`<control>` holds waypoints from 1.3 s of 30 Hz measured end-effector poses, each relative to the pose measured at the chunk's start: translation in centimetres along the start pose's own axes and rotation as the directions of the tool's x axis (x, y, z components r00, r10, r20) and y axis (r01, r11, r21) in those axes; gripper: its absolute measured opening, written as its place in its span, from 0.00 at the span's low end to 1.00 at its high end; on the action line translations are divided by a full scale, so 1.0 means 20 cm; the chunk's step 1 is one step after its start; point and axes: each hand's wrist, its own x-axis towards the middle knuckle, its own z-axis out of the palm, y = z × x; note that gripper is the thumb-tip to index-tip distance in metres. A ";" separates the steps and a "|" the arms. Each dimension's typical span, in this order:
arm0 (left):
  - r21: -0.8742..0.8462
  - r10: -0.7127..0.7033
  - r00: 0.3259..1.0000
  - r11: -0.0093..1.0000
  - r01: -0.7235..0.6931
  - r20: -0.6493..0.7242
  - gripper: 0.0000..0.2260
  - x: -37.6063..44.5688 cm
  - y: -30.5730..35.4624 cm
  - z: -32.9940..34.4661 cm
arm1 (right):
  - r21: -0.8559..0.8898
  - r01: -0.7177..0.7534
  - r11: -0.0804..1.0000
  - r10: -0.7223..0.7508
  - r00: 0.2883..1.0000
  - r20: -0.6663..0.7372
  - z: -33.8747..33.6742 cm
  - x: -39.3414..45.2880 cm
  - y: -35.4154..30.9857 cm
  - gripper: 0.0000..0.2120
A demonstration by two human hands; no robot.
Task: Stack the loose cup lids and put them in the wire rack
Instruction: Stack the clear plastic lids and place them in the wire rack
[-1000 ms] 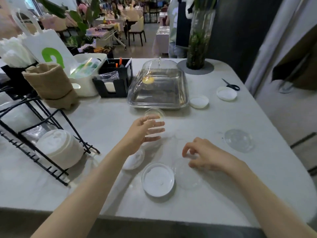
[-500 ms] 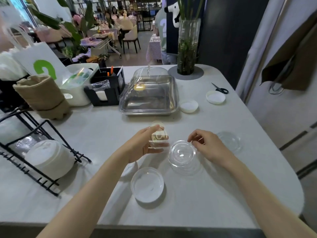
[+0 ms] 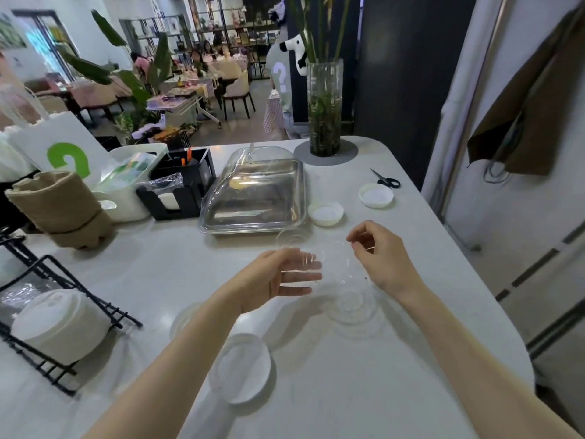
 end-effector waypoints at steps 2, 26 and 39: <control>0.000 -0.005 1.000 1.000 0.005 0.003 0.19 0.03 0.01 0.04 | -0.020 0.019 1.000 -0.019 1.000 -0.025 0.00 0.01 0.01 0.09; 0.127 0.012 0.997 0.992 -0.002 -0.082 0.17 0.20 -0.05 0.20 | -0.433 -0.353 0.829 0.445 0.886 0.132 -0.23 -0.07 0.34 0.48; 0.068 0.002 0.982 0.998 0.011 -0.190 0.16 0.23 -0.08 0.15 | -0.488 -0.182 0.854 0.307 0.933 0.189 -0.19 -0.09 0.36 0.50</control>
